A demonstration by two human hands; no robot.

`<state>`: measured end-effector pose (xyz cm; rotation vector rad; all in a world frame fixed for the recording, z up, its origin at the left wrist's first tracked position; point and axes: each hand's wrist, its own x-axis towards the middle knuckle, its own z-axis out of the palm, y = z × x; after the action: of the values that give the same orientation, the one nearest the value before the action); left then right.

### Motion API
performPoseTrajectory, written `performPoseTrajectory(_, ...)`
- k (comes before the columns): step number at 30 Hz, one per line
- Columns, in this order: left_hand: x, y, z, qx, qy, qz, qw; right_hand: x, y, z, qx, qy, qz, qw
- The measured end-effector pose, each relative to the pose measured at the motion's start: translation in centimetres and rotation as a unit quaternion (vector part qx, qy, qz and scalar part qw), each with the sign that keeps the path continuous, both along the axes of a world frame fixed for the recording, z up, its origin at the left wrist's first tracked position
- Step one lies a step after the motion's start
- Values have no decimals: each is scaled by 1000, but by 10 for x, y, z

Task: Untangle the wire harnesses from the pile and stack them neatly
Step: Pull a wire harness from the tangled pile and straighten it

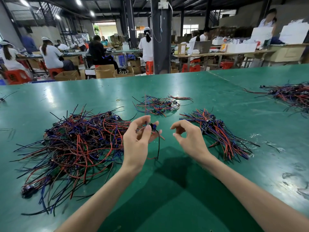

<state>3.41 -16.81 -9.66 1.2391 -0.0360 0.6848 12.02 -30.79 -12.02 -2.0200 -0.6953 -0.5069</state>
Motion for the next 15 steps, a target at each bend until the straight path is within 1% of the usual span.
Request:
performPoseTrajectory(2,1,0,-1,-98,56,-70,991,-1,0,1,11,7,7,1000)
performPoseTrajectory(3,1,2,1,-151,78,-105,980,-2,1,1,13,9,12,1000)
performPoseTrajectory(5,-1,7,6,-248,123,-170,946,-3,2,2,14,13,22,1000)
performPoseTrajectory(7,-1,13,10,-314,147,-225,911,-5,3,3,16,20,32,999)
performPoseTrajectory(9,-2,18,12,-356,144,-260,886,-5,4,4,21,28,42,999)
performPoseTrajectory(10,-1,18,13,-361,140,-267,882,-6,4,5,22,33,48,998)
performPoseTrajectory(12,1,17,10,-340,128,-264,893,-8,4,6,24,45,57,997)
performPoseTrajectory(13,2,15,7,-314,121,-255,907,-8,5,7,25,54,61,996)
performPoseTrajectory(15,5,10,0,-224,120,-213,943,-10,6,8,27,96,72,992)
